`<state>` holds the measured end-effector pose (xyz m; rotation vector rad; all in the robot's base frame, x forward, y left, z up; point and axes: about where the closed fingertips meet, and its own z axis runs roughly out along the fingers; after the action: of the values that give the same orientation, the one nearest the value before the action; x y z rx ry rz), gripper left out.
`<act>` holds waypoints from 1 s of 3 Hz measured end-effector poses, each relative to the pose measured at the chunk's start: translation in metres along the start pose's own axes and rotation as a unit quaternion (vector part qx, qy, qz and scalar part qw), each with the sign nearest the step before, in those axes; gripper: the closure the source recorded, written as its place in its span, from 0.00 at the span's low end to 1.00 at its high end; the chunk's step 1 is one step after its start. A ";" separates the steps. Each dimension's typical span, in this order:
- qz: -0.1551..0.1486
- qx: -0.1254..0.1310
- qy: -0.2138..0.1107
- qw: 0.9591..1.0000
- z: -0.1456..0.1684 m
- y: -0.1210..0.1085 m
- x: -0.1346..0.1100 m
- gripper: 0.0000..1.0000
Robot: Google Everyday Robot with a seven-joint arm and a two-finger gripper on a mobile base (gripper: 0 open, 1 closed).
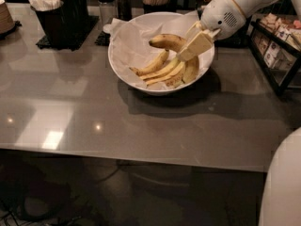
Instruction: Pick banana from white bowl
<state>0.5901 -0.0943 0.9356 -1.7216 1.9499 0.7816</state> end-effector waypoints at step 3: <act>0.029 0.044 0.017 0.998 -0.027 0.036 0.019 1.00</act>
Offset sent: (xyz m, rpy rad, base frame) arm -0.1048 -0.0643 0.0165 -0.0610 0.0612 -0.0216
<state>0.5528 -0.1235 0.9479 -1.6423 2.0342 0.6800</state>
